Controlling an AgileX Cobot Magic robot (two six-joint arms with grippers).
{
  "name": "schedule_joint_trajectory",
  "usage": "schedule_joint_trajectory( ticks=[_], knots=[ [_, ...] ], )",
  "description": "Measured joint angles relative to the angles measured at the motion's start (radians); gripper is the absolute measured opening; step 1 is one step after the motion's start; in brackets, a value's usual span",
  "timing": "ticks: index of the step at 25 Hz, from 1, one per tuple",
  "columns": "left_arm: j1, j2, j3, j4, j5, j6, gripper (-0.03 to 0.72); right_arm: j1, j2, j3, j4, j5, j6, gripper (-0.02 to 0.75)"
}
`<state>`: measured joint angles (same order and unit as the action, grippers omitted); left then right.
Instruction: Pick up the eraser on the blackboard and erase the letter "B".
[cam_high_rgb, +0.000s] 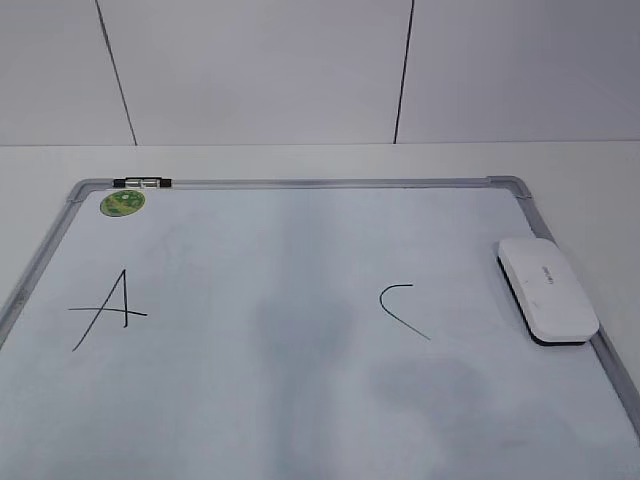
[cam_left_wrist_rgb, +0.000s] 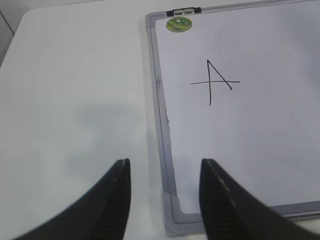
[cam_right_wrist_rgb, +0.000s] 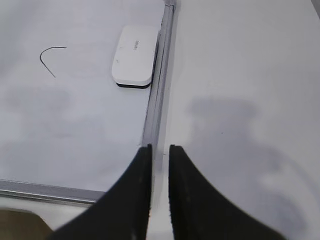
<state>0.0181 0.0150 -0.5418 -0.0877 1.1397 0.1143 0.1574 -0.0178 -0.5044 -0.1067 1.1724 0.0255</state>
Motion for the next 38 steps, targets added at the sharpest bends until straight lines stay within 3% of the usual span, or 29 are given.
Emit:
schedule_joint_trajectory(
  ticks=[10, 18, 21, 26, 29, 38],
  knots=[
    [-0.001, 0.0, 0.014, -0.014, -0.021, 0.01, 0.34, 0.0, 0.0, 0.017, 0.053, -0.011, -0.026, 0.09],
    [-0.001, -0.003, 0.014, -0.019, -0.023, 0.012, 0.27, 0.0, 0.0, 0.017, 0.055, -0.011, -0.026, 0.097],
    [-0.001, -0.003, 0.014, -0.025, -0.023, 0.012, 0.243, 0.0, 0.0, 0.017, 0.055, -0.011, -0.026, 0.148],
    [-0.001, -0.003, 0.014, -0.035, -0.023, 0.012, 0.234, 0.0, 0.0, 0.017, 0.055, -0.011, -0.026, 0.334],
    [-0.004, -0.003, 0.014, -0.035, -0.023, 0.012, 0.234, 0.0, 0.0, 0.017, 0.055, -0.013, -0.026, 0.407],
    [-0.019, -0.003, 0.014, -0.038, -0.023, 0.012, 0.234, 0.0, 0.0, 0.017, 0.055, -0.013, -0.026, 0.429]
  ],
)
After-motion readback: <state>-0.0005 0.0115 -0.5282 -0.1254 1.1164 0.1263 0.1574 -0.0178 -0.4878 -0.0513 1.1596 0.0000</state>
